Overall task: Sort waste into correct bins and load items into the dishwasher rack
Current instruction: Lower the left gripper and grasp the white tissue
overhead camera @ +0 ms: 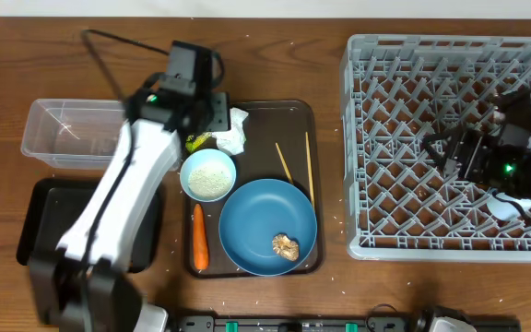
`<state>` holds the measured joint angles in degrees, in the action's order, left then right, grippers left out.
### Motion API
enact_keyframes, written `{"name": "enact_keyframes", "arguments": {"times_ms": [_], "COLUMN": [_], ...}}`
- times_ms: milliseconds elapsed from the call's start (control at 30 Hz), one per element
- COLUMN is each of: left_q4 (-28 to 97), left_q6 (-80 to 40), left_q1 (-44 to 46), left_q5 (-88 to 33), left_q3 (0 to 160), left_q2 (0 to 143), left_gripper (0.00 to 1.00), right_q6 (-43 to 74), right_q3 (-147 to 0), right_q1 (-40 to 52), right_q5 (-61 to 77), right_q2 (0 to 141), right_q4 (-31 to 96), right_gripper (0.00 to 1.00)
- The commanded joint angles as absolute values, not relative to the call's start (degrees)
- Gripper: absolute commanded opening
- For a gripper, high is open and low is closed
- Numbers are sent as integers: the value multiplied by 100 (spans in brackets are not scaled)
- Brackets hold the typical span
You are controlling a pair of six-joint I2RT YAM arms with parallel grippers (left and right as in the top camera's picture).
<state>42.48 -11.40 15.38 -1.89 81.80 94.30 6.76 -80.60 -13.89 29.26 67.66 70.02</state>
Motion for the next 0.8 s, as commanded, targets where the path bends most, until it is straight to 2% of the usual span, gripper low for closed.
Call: {"name": "enact_keyframes", "arguments": {"times_ms": [0, 667, 767], "left_q4": [3979, 2954, 2923], "left_q6": [-679, -425, -429], "left_q1": [1522, 1820, 1820], "left_q5": [132, 51, 47], "left_q3": [8071, 8071, 8073], "left_q2": [9896, 11795, 11799], "left_gripper": [56, 56, 50], "right_q6": [642, 683, 683], "right_q3": [-8047, -8044, -8044], "right_q1": [-1293, -1293, -1293], "right_q5": [2759, 2628, 2628], "right_q2": [6761, 6761, 6761], "right_q4": [7096, 7319, 7321], "right_gripper": [80, 81, 81]}}
